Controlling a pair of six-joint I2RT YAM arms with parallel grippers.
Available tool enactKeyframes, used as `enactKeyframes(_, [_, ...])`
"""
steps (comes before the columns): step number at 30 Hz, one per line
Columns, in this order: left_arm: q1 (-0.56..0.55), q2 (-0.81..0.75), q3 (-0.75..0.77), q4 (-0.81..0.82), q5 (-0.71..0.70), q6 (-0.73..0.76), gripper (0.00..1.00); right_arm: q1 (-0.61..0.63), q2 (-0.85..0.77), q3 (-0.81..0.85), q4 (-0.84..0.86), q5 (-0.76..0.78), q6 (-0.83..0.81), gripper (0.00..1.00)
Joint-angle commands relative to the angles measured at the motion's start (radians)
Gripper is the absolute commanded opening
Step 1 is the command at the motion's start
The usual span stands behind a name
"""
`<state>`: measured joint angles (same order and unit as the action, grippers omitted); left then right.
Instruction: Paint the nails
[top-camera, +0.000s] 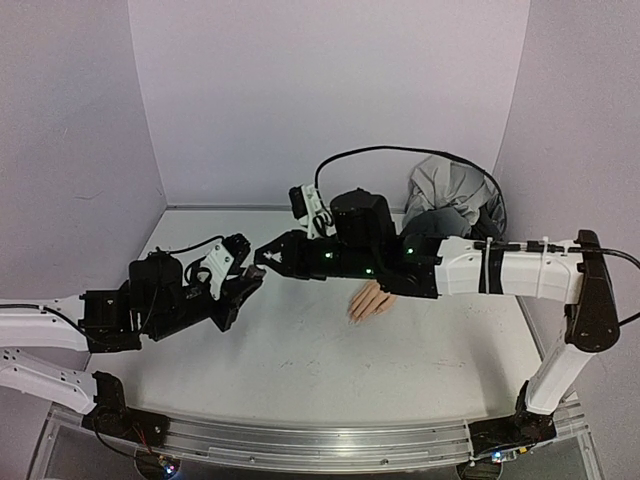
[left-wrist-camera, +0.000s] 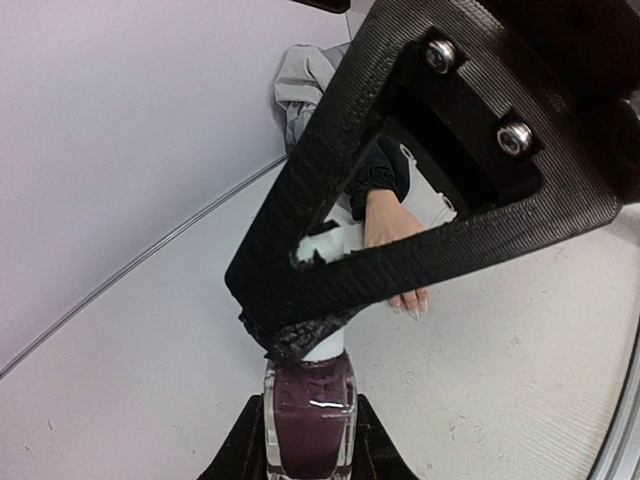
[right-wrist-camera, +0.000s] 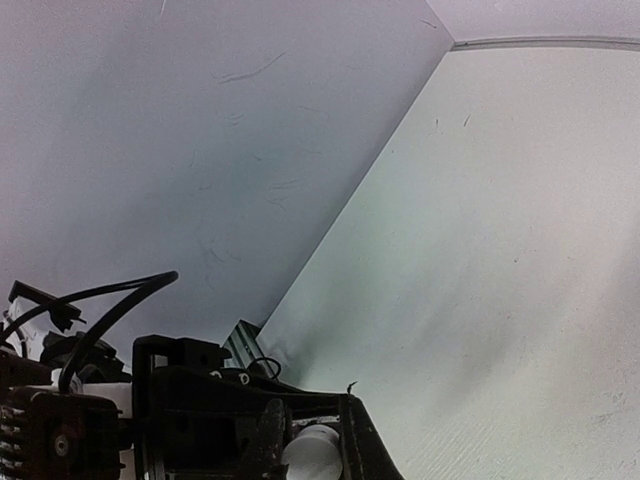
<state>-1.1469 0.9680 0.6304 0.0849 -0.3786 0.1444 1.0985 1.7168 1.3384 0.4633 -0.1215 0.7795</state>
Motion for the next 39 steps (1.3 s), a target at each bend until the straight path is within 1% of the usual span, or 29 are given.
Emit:
enactKeyframes(1, [-0.005, -0.023, 0.097, -0.021, 0.139, -0.079, 0.0, -0.002, -0.036, -0.007, 0.041, -0.064, -0.062, 0.0])
enactKeyframes(2, [-0.004, -0.019, 0.13, -0.064, 0.277, -0.083, 0.0, -0.012, -0.038, -0.006, 0.042, -0.152, -0.113, 0.0])
enactKeyframes(4, [0.008, -0.021, 0.193, -0.141, 0.585, -0.097, 0.0, -0.038, -0.039, -0.005, 0.057, -0.473, -0.262, 0.0])
enactKeyframes(6, [0.042, -0.029, 0.217, -0.147, 0.977, -0.126, 0.0, -0.02, -0.087, -0.084, 0.177, -0.794, -0.407, 0.0])
enactKeyframes(7, [0.056, -0.025, 0.229, -0.145, 1.097, -0.148, 0.0, -0.008, -0.135, -0.142, 0.223, -0.872, -0.465, 0.0])
enactKeyframes(8, [0.069, -0.018, 0.24, -0.146, 1.177, -0.175, 0.0, -0.005, -0.182, -0.189, 0.239, -0.88, -0.513, 0.0])
enactKeyframes(9, [0.084, -0.013, 0.241, -0.144, 1.222, -0.183, 0.0, -0.006, -0.224, -0.221, 0.245, -0.855, -0.53, 0.0])
enactKeyframes(10, [0.092, -0.015, 0.235, -0.145, 1.213, -0.184, 0.0, -0.007, -0.249, -0.235, 0.245, -0.832, -0.535, 0.0])
enactKeyframes(11, [0.093, -0.021, 0.223, -0.145, 1.173, -0.172, 0.0, -0.008, -0.26, -0.236, 0.243, -0.813, -0.53, 0.0])
enactKeyframes(14, [0.093, -0.036, 0.196, -0.14, 0.992, -0.147, 0.0, -0.007, -0.244, -0.214, 0.233, -0.745, -0.479, 0.0])
enactKeyframes(15, [0.093, -0.037, 0.194, -0.14, 0.924, -0.146, 0.0, -0.007, -0.239, -0.201, 0.216, -0.692, -0.459, 0.06])
enactKeyframes(16, [0.093, -0.037, 0.191, -0.139, 0.838, -0.146, 0.0, -0.007, -0.239, -0.181, 0.181, -0.558, -0.441, 0.28])
enactKeyframes(17, [0.093, -0.038, 0.189, -0.139, 0.8, -0.132, 0.0, -0.008, -0.245, -0.171, 0.143, -0.454, -0.419, 0.43])
enactKeyframes(19, [0.094, -0.042, 0.181, -0.139, 0.657, -0.11, 0.0, -0.008, -0.265, -0.155, 0.079, -0.249, -0.366, 0.68])
enactKeyframes(20, [0.093, -0.047, 0.171, -0.137, 0.59, -0.106, 0.0, -0.008, -0.279, -0.16, 0.061, -0.181, -0.333, 0.79])
enactKeyframes(22, [0.093, -0.056, 0.154, -0.136, 0.444, -0.103, 0.0, -0.008, -0.307, -0.17, 0.044, -0.073, -0.264, 0.94])
enactKeyframes(23, [0.092, -0.06, 0.145, -0.136, 0.363, -0.099, 0.0, -0.009, -0.316, -0.18, 0.043, -0.037, -0.224, 0.97])
enactKeyframes(24, [0.093, -0.065, 0.136, -0.135, 0.309, -0.098, 0.0, -0.009, -0.32, -0.187, 0.046, -0.014, -0.183, 0.98])
enactKeyframes(26, [0.092, -0.072, 0.121, -0.128, 0.244, -0.091, 0.0, -0.008, -0.307, -0.187, 0.045, 0.01, -0.114, 0.98])
enactKeyframes(30, [0.091, -0.071, 0.092, -0.101, 0.212, -0.089, 0.0, -0.008, -0.251, -0.151, 0.03, 0.009, -0.044, 0.98])
enactKeyframes(35, [0.092, -0.064, 0.074, -0.089, 0.154, -0.124, 0.0, -0.008, -0.279, -0.115, -0.075, 0.107, -0.032, 0.98])
enactKeyframes(37, [0.093, -0.063, 0.06, -0.075, 0.165, -0.134, 0.0, -0.009, -0.284, -0.129, -0.079, 0.105, -0.013, 0.98])
enactKeyframes(39, [0.092, -0.068, 0.032, -0.035, 0.16, -0.136, 0.0, -0.008, -0.254, -0.118, -0.08, 0.084, 0.001, 0.98])
